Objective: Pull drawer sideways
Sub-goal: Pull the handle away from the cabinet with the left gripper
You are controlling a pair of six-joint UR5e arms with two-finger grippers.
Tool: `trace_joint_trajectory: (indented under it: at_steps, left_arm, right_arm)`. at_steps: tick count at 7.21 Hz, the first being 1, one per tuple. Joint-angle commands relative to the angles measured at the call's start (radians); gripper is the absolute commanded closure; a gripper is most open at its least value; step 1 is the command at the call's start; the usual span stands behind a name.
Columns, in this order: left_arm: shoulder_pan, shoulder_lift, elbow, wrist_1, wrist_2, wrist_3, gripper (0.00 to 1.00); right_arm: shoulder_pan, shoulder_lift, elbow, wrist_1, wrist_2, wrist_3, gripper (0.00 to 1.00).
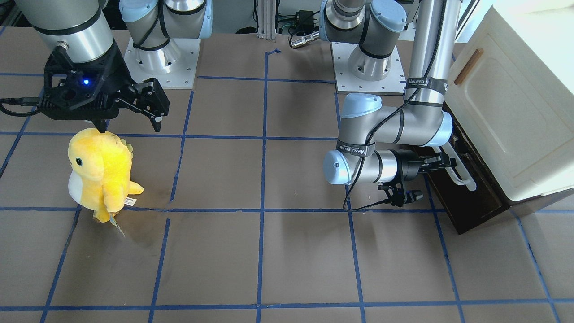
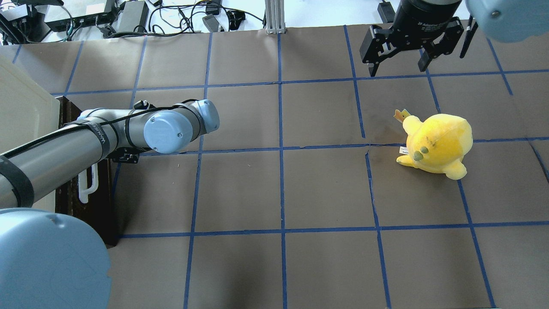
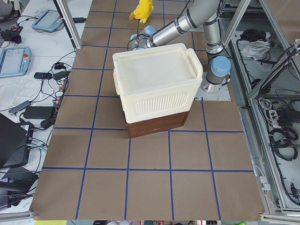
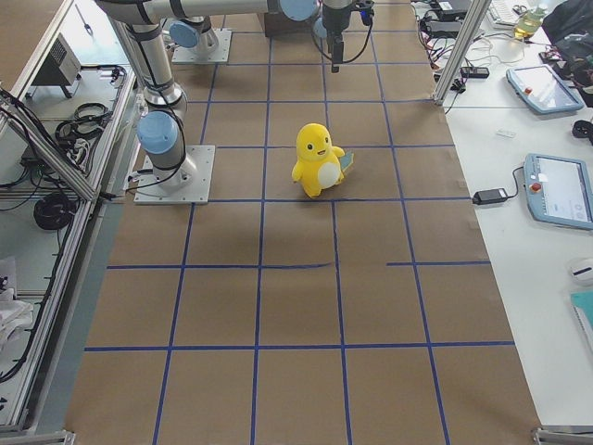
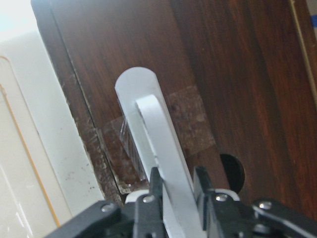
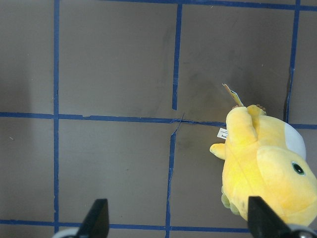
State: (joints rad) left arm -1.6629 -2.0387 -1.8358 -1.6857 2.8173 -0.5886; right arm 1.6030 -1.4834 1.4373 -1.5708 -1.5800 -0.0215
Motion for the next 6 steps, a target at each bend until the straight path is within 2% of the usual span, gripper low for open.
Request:
trace_joint_trajectory:
  at_steps: [1,4,6]
  left_arm:
    - [-0.015,-0.005,0.018,0.0,-0.019,0.001,0.81]
    - [-0.021,-0.005,0.021,0.0,-0.024,0.001,0.81]
    - [-0.043,-0.006,0.052,0.0,-0.061,0.003,0.81]
  right_arm:
    - [0.0,0.0,0.0,0.0,0.0,0.0,0.0]
    - [0.0,0.0,0.0,0.0,0.0,0.0,0.0]
    - [0.0,0.0,0.0,0.0,0.0,0.0,0.0]
